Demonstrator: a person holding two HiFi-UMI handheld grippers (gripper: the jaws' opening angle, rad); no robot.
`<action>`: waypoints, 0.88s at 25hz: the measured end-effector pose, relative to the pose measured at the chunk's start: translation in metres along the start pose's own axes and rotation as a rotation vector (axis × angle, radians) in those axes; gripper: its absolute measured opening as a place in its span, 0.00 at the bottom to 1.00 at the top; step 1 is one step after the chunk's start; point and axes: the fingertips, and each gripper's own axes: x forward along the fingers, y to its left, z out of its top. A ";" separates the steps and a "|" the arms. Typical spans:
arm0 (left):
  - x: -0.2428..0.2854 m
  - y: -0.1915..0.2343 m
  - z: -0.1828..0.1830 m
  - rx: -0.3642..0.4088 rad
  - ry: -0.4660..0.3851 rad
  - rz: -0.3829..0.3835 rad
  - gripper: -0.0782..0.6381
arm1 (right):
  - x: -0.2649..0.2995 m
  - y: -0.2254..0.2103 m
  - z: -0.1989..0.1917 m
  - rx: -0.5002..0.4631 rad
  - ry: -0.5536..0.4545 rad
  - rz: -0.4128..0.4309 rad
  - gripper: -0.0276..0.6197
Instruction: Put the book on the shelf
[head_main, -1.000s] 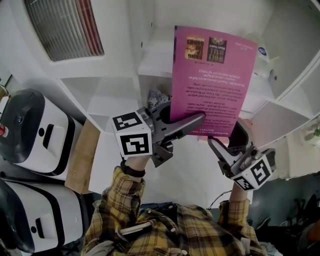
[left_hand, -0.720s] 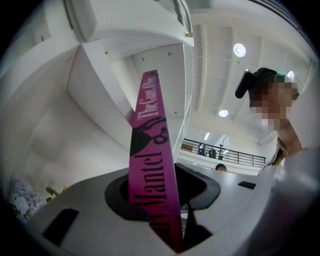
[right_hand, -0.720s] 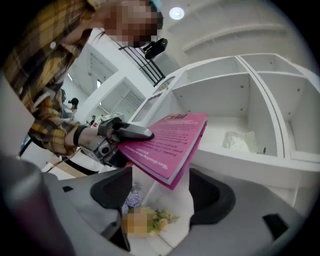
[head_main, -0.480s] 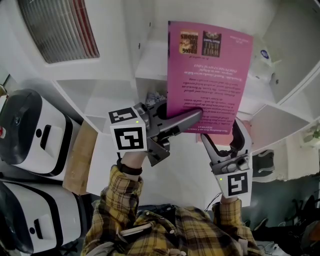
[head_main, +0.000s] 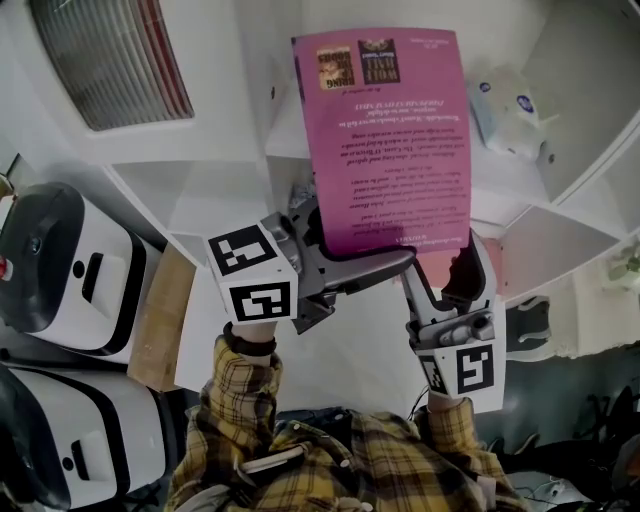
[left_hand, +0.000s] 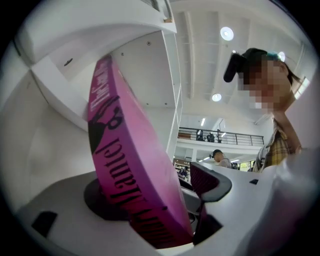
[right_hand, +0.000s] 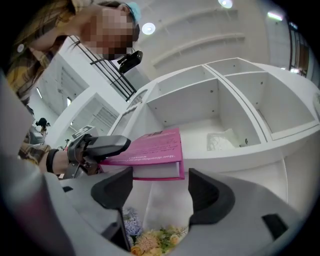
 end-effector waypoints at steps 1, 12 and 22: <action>0.002 0.002 -0.003 0.057 0.044 -0.022 0.63 | 0.000 -0.001 -0.001 -0.004 -0.021 -0.049 0.56; -0.002 0.016 -0.029 0.479 -0.010 0.164 0.64 | 0.011 -0.009 -0.018 -0.074 -0.284 0.117 0.56; -0.037 0.005 -0.019 0.586 -0.127 0.395 0.53 | -0.005 0.001 0.007 -0.139 -0.360 0.095 0.56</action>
